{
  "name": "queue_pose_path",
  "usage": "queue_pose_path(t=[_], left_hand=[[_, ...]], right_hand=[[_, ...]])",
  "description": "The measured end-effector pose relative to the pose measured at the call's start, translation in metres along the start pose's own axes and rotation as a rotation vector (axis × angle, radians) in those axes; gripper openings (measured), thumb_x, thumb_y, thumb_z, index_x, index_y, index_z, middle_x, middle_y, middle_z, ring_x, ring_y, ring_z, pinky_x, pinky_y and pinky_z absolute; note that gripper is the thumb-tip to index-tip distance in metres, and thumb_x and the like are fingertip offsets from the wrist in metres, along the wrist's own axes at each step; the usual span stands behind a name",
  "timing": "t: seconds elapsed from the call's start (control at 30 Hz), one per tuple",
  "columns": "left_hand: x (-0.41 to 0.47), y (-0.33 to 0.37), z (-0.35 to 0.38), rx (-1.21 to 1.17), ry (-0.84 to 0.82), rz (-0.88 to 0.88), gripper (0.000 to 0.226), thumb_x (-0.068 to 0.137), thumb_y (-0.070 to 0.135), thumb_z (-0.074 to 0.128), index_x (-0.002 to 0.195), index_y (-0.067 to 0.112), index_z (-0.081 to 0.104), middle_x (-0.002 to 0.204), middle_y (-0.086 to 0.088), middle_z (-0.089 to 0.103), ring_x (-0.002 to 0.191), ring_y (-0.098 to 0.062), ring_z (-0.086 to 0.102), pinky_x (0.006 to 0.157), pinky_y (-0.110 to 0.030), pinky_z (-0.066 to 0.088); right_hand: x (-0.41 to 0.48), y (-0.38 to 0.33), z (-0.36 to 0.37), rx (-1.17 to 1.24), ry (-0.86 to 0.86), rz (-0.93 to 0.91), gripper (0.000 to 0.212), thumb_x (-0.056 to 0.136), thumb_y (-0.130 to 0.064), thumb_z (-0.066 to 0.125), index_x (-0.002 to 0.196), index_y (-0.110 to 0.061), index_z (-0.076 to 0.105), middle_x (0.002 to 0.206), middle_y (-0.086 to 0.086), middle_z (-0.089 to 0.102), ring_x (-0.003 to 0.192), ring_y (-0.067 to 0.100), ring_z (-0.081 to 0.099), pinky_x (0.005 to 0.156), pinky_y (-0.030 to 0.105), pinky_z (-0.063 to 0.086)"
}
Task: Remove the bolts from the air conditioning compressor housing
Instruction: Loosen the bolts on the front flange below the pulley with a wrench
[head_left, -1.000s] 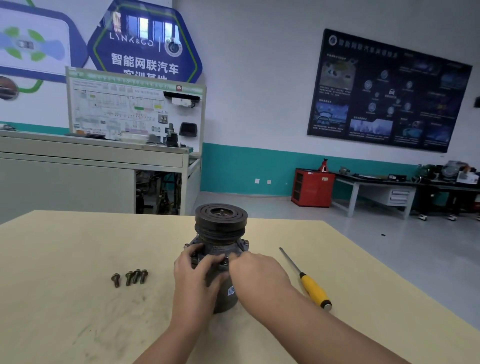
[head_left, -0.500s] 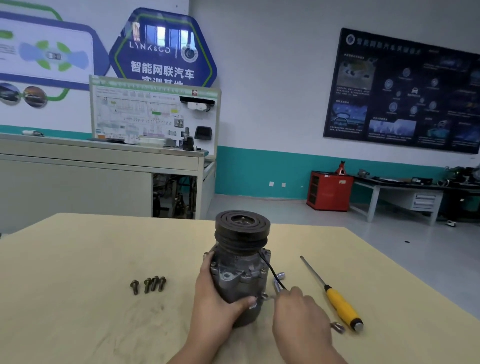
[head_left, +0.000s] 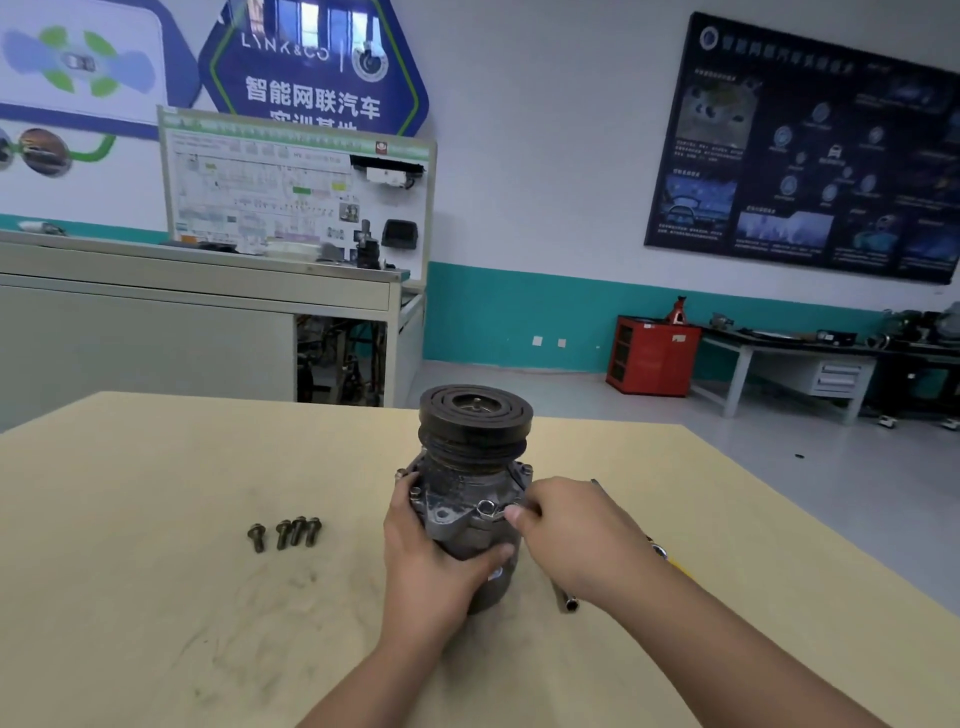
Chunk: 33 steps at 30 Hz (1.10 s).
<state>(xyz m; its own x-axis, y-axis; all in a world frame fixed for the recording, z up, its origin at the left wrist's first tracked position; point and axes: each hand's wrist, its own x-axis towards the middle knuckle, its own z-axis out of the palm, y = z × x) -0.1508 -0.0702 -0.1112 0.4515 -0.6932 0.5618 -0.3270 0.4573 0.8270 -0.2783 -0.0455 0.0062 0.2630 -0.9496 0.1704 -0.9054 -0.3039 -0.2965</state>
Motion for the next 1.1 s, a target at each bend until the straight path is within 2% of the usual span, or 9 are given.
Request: queue_pose_path(t=[0.13, 0.3, 0.47, 0.6, 0.7, 0.8, 0.87, 1.0, 1.1], left_hand=[[0.0, -0.003, 0.001, 0.024, 0.01, 0.007, 0.112, 0.044, 0.022, 0.095, 0.132, 0.034, 0.028, 0.123, 0.019, 0.04, 0.119, -0.004, 0.039, 0.102, -0.031, 0.037], [0.001, -0.004, 0.002, 0.033, 0.013, -0.01, 0.111, 0.044, 0.026, 0.094, 0.132, 0.035, 0.029, 0.126, 0.018, 0.038, 0.124, -0.009, 0.039, 0.103, -0.035, 0.039], [0.0, -0.004, 0.002, 0.049, 0.014, -0.025, 0.112, 0.045, 0.029, 0.094, 0.135, 0.034, 0.027, 0.129, 0.016, 0.036, 0.126, -0.01, 0.037, 0.104, -0.041, 0.039], [0.0, -0.003, 0.001, 0.051, 0.005, -0.042, 0.112, 0.046, 0.03, 0.094, 0.135, 0.037, 0.026, 0.132, 0.007, 0.039, 0.125, -0.012, 0.039, 0.104, -0.041, 0.04], [-0.001, -0.002, 0.001, 0.066, 0.007, -0.04, 0.112, 0.045, 0.03, 0.094, 0.134, 0.036, 0.027, 0.132, 0.005, 0.04, 0.124, -0.013, 0.039, 0.104, -0.041, 0.039], [-0.001, -0.001, 0.0, 0.068, 0.006, -0.041, 0.112, 0.045, 0.029, 0.093, 0.135, 0.037, 0.026, 0.13, 0.007, 0.039, 0.124, -0.013, 0.038, 0.104, -0.042, 0.039], [-0.001, 0.0, 0.001, 0.065, -0.001, -0.052, 0.112, 0.045, 0.029, 0.093, 0.135, 0.035, 0.027, 0.131, 0.005, 0.04, 0.125, -0.015, 0.04, 0.103, -0.043, 0.04], [0.001, 0.002, 0.001, 0.035, -0.016, -0.067, 0.11, 0.044, 0.027, 0.092, 0.134, 0.03, 0.029, 0.13, -0.003, 0.049, 0.122, -0.023, 0.049, 0.099, -0.047, 0.043], [0.001, 0.005, 0.0, 0.023, -0.02, -0.071, 0.108, 0.043, 0.033, 0.089, 0.132, 0.032, 0.029, 0.129, -0.004, 0.051, 0.121, -0.024, 0.05, 0.098, -0.046, 0.044]], right_hand=[[0.013, -0.003, -0.003, 0.032, -0.075, 0.065, 0.036, 0.095, -0.039, 0.047, 0.066, -0.019, 0.04, 0.07, 0.0, 0.047, 0.078, 0.027, 0.051, 0.06, 0.029, 0.034], [0.013, -0.007, -0.006, -0.111, -0.054, 0.038, 0.022, 0.097, -0.037, 0.043, 0.092, -0.017, 0.05, 0.104, 0.009, 0.059, 0.085, 0.027, 0.05, 0.068, 0.029, 0.035], [0.008, -0.006, -0.003, -0.181, -0.044, -0.008, 0.021, 0.098, -0.034, 0.043, 0.102, -0.018, 0.055, 0.106, 0.008, 0.059, 0.08, 0.025, 0.045, 0.066, 0.028, 0.035], [0.007, -0.002, -0.005, -0.201, -0.079, -0.064, 0.022, 0.099, -0.039, 0.041, 0.088, -0.021, 0.048, 0.089, 0.004, 0.05, 0.08, 0.024, 0.046, 0.064, 0.03, 0.034], [0.01, -0.002, -0.012, -0.223, -0.131, -0.12, 0.025, 0.101, -0.036, 0.038, 0.08, -0.022, 0.042, 0.089, 0.003, 0.048, 0.085, 0.024, 0.047, 0.065, 0.031, 0.034], [0.008, -0.003, -0.011, -0.365, -0.136, -0.22, 0.02, 0.102, -0.031, 0.037, 0.098, -0.018, 0.051, 0.104, 0.008, 0.055, 0.099, 0.027, 0.053, 0.067, 0.031, 0.034], [0.003, -0.005, -0.004, -0.443, -0.063, -0.234, 0.017, 0.101, -0.025, 0.04, 0.109, -0.013, 0.05, 0.109, 0.008, 0.057, 0.101, 0.029, 0.057, 0.066, 0.03, 0.033], [-0.004, -0.011, 0.008, -0.548, 0.014, -0.217, 0.016, 0.098, -0.015, 0.042, 0.113, -0.01, 0.044, 0.115, 0.008, 0.061, 0.104, 0.029, 0.061, 0.066, 0.03, 0.032], [-0.005, -0.013, 0.009, -0.562, 0.008, -0.242, 0.013, 0.091, -0.005, 0.04, 0.099, -0.015, 0.034, 0.113, 0.009, 0.062, 0.103, 0.028, 0.062, 0.052, 0.026, 0.027]])
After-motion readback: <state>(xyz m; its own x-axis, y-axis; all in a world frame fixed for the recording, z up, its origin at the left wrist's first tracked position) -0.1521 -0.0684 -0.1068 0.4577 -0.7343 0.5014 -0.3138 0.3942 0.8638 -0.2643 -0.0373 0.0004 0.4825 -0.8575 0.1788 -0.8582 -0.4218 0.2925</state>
